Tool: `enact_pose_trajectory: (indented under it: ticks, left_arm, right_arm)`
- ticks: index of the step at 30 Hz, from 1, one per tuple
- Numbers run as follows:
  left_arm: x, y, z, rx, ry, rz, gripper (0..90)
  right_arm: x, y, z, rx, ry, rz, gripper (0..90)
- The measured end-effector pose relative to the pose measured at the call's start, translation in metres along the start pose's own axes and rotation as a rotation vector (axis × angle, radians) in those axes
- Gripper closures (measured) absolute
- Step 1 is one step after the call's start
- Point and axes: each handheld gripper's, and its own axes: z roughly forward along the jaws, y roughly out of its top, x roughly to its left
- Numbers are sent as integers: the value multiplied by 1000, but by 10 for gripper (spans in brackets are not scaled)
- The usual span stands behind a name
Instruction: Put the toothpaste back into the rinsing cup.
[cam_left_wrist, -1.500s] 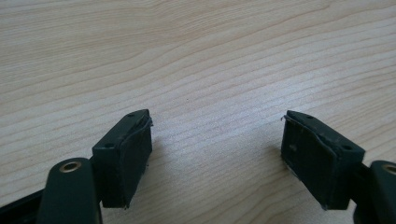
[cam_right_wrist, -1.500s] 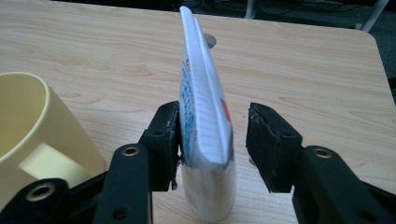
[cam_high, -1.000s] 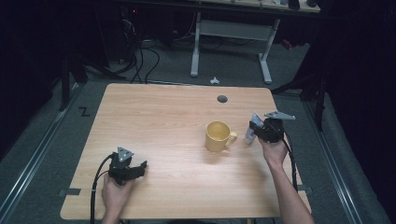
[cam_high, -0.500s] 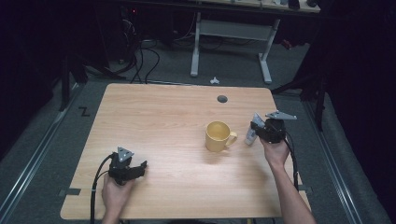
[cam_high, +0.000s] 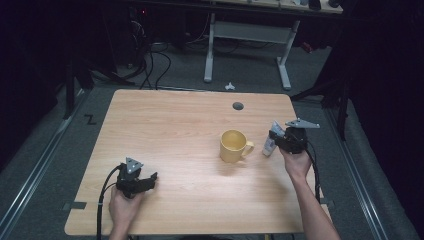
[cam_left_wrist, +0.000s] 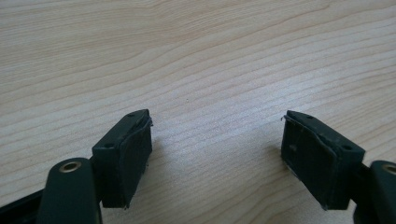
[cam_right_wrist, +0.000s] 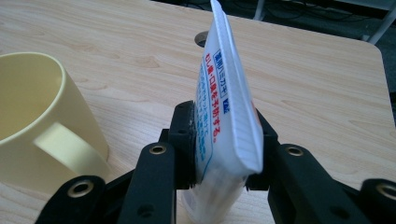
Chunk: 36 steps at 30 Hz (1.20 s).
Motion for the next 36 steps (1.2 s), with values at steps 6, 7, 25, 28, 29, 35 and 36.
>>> enact_pose_trajectory:
  ticks: [6,7,25,28,29,35,36]
  left_arm:
    - [0,0,0,0,0,0,247]
    - [0,0,0,1,-1,0,247]
    - [0,0,0,0,0,0,247]
    - [0,0,0,0,-1,0,247]
    - [0,0,0,0,-1,0,247]
    - [0,0,0,1,-1,0,247]
    - [0,0,0,1,-1,0,247]
  right_arm:
    - [1,4,-2,0,1,-8,700]
    - [1,5,-3,-2,4,-15,701]
    - [7,13,-12,-16,41,-29,702]
    - [6,13,-12,-15,46,-26,703]
    - [6,13,-12,-13,45,-25,703]
    - [7,17,-15,-10,51,-33,703]
    - [8,19,-16,-11,53,-35,703]
